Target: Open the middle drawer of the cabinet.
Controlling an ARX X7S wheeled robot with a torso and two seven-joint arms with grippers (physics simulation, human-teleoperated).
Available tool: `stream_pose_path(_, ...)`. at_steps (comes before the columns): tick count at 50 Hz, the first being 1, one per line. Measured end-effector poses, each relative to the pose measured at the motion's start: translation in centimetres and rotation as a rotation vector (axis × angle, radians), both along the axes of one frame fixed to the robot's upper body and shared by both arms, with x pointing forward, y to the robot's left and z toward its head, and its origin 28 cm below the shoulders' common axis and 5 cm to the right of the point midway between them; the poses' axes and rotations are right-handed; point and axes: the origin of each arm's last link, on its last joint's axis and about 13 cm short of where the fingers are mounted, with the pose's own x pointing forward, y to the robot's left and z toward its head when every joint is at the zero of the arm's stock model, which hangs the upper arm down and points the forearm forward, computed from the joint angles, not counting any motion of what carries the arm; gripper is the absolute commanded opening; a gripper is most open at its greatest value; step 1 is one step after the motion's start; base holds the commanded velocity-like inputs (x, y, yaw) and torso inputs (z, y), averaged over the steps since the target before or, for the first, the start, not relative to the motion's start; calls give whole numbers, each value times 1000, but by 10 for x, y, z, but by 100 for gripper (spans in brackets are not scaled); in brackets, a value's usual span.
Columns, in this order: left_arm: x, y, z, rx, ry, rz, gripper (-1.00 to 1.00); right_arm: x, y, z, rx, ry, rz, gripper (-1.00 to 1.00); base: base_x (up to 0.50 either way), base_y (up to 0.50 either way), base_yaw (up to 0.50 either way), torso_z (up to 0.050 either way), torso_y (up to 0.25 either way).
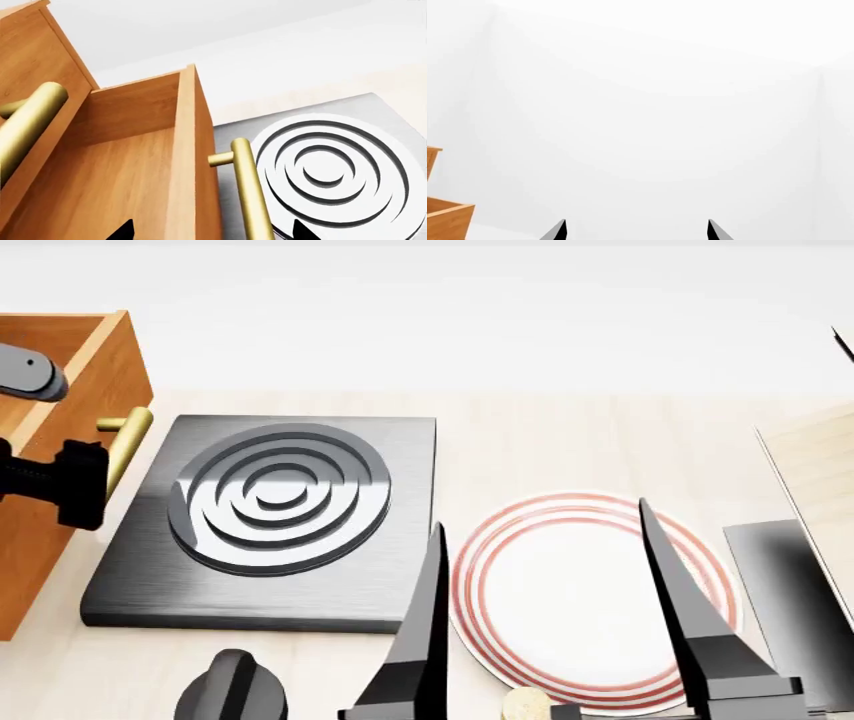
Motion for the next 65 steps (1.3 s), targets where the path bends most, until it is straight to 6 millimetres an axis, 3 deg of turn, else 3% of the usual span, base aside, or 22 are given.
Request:
stream_pose_path(38, 6, 0, -10, -28, 5, 32, 100, 0, 0, -1, -4, 6, 6, 100, 0, 0, 0, 0, 0)
stream_pose_path(65, -5, -18, -7, -67, 17, -45, 100, 0, 1, -1, -6, 6, 11, 100, 0, 0, 0, 0, 0)
